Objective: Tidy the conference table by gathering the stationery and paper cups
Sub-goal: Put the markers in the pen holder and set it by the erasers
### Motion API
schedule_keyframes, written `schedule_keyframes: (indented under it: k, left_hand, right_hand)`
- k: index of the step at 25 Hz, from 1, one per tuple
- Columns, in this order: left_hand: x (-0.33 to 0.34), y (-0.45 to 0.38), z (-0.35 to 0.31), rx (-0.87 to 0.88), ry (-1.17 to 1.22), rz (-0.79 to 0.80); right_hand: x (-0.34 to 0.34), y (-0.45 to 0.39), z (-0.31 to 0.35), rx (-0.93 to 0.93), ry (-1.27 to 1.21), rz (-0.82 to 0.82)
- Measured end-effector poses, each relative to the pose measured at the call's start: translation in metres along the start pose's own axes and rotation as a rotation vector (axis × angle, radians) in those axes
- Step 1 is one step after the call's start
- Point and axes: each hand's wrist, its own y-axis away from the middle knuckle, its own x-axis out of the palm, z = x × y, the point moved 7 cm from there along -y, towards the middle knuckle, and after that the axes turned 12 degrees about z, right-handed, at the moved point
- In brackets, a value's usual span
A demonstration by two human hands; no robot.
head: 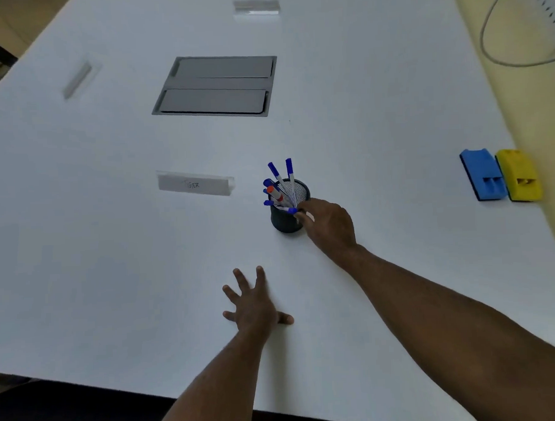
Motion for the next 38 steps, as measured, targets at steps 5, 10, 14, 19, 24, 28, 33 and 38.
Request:
schedule_keyframes:
  k: [5, 10, 14, 19, 24, 28, 33, 38]
  left_hand:
    - [-0.005, 0.002, -0.013, 0.053, -0.137, -0.04]
    - [0.015, -0.006, -0.074, 0.217, -0.348, 0.038]
    - [0.04, -0.008, -0.122, 0.233, -0.391, 0.052]
    - [0.051, -0.017, -0.153, 0.269, -0.462, 0.078]
    - [0.05, -0.016, -0.155, 0.282, -0.464, 0.066]
    - [0.049, -0.014, -0.155, 0.289, -0.473, 0.071]
    - [0.048, -0.013, -0.158, 0.293, -0.484, 0.068]
    - [0.046, -0.01, -0.159, 0.296, -0.488, 0.067]
  right_hand:
    - [-0.054, 0.061, -0.062, 0.14, -0.069, -0.181]
    - [-0.105, 0.13, -0.138, 0.33, 0.003, -0.282]
    - [-0.141, 0.185, -0.199, 0.551, 0.06, -0.361]
    - [-0.173, 0.233, -0.258, 0.791, 0.099, -0.44]
    - [-0.193, 0.246, -0.296, 0.921, 0.098, -0.485]
    - [-0.201, 0.242, -0.306, 0.978, 0.08, -0.494]
    - [-0.194, 0.26, -0.286, 1.102, 0.154, -0.633]
    - [-0.165, 0.285, -0.274, 0.989, 0.527, -0.294]
